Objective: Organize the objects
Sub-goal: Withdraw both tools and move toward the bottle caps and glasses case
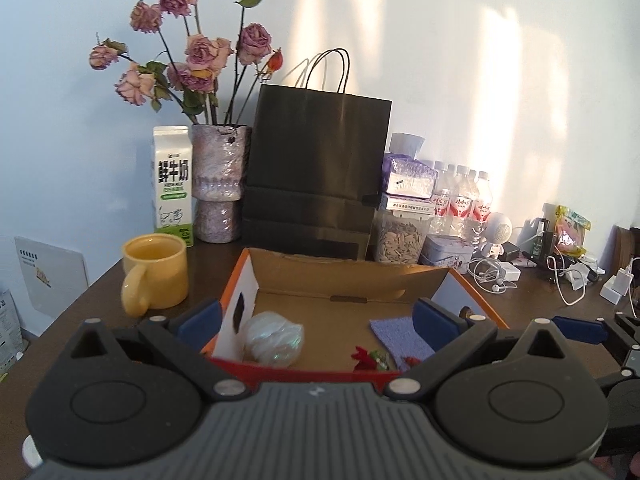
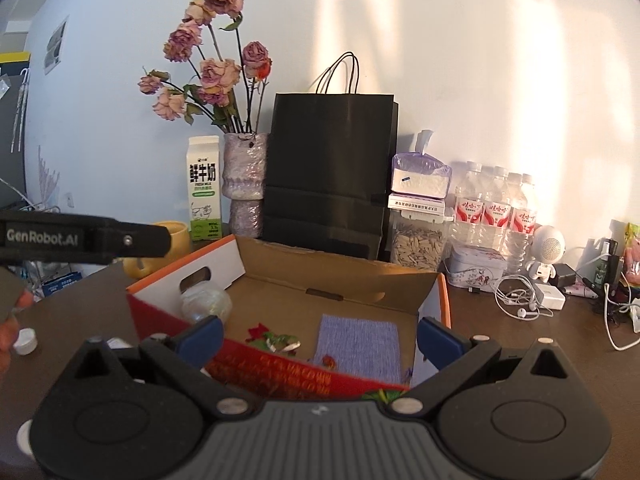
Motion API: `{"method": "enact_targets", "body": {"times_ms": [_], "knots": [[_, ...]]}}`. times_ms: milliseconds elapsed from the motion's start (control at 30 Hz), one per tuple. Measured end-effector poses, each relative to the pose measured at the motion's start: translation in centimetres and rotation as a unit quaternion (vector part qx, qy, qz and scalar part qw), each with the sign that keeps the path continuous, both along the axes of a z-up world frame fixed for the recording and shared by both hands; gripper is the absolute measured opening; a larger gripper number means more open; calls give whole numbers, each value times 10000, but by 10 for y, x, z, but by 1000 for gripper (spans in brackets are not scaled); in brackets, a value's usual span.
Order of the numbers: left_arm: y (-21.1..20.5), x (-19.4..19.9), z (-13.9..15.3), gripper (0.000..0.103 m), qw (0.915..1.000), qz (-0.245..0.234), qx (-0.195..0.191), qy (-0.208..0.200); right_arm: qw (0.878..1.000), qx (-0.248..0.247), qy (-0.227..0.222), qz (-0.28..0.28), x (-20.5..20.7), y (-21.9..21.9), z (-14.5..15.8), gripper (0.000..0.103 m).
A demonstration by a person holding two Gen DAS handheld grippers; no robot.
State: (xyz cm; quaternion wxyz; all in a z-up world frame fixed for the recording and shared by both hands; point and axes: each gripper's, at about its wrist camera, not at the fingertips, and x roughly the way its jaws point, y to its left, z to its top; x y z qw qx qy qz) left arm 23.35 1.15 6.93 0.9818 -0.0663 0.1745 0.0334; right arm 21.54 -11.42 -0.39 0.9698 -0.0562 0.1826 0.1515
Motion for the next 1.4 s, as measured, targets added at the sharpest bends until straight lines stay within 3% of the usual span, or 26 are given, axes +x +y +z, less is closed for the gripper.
{"method": "enact_targets", "body": {"times_ms": [267, 567, 900, 1067, 1400], "knots": [[17, -52, -8, 103, 10000, 18, 21, 66, 10000, -24, 78, 20, -48, -7, -4, 103], [38, -107, -26, 103, 9997, 97, 6, 225, 9991, -132, 388, 46, -98, -11, -30, 103], [48, -151, -63, 103, 9975, -47, 65, 701, 9966, -131, 807, 38, -138, -19, -60, 103], [52, -158, -82, 103, 9952, -28, -7, 974, 9950, -138, 984, 32, -143, -21, -70, 103], [54, -151, -88, 103, 9938, -3, -18, 1110, 9889, -366, 1387, 377, -121, -13, -80, 103]]}}
